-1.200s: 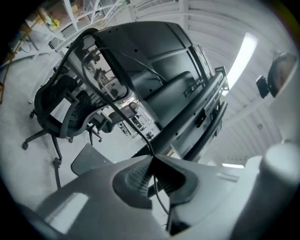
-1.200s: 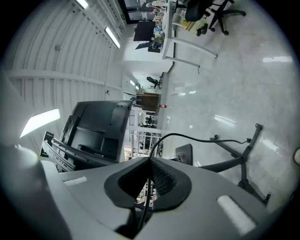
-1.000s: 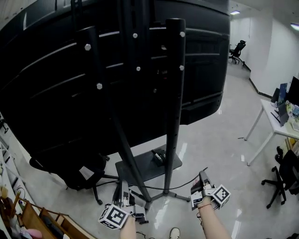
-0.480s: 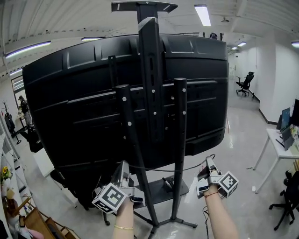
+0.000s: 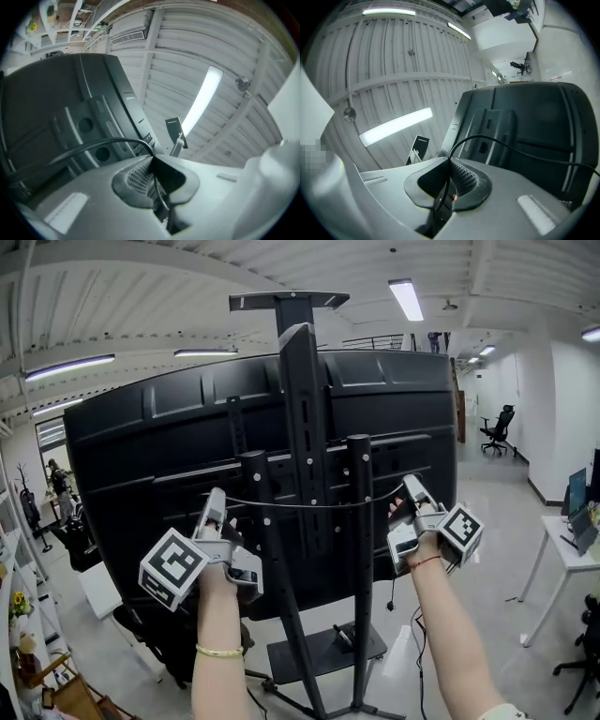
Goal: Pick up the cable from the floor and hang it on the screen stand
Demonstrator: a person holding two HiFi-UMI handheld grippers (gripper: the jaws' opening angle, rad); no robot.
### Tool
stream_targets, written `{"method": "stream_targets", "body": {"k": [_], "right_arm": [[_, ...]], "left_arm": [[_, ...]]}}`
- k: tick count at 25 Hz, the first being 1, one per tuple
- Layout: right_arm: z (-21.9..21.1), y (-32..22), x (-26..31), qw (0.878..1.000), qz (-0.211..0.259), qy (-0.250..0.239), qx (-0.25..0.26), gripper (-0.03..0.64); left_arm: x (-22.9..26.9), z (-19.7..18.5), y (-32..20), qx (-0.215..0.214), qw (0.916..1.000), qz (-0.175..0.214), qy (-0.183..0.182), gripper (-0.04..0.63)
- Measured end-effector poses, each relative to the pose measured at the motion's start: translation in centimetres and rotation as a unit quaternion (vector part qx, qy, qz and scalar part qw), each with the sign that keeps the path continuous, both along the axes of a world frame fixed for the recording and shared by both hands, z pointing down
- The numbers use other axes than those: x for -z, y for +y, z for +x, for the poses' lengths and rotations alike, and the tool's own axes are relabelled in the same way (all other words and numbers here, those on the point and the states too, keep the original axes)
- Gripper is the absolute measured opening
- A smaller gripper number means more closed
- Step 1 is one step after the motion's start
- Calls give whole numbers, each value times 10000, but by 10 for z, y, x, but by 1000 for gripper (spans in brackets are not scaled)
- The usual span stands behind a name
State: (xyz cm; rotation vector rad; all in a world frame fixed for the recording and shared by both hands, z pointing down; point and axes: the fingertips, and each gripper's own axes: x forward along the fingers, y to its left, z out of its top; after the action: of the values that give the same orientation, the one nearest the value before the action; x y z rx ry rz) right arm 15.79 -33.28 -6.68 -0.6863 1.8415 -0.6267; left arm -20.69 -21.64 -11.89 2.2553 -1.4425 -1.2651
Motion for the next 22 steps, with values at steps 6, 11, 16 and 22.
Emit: {"method": "stream_targets", "body": {"k": [6,11,16,22], "right_arm": [[-6,-41,86,9999,76,56,-101,12],[-12,-65,130,9990,145,348,-219,12],[-18,-83,133,9948,54,921,-425,12],[-32,-87,119,9891,124,1380,-499,14]], "left_arm": [[76,-9,-40,-379,9986,52,361,12],[118,-9,-66,8,9996,-51,-266,12],[120,-5,-87,340,9940,-302,-991,14],[99,-18,-83,476,9914,-309,-1178,17]]}}
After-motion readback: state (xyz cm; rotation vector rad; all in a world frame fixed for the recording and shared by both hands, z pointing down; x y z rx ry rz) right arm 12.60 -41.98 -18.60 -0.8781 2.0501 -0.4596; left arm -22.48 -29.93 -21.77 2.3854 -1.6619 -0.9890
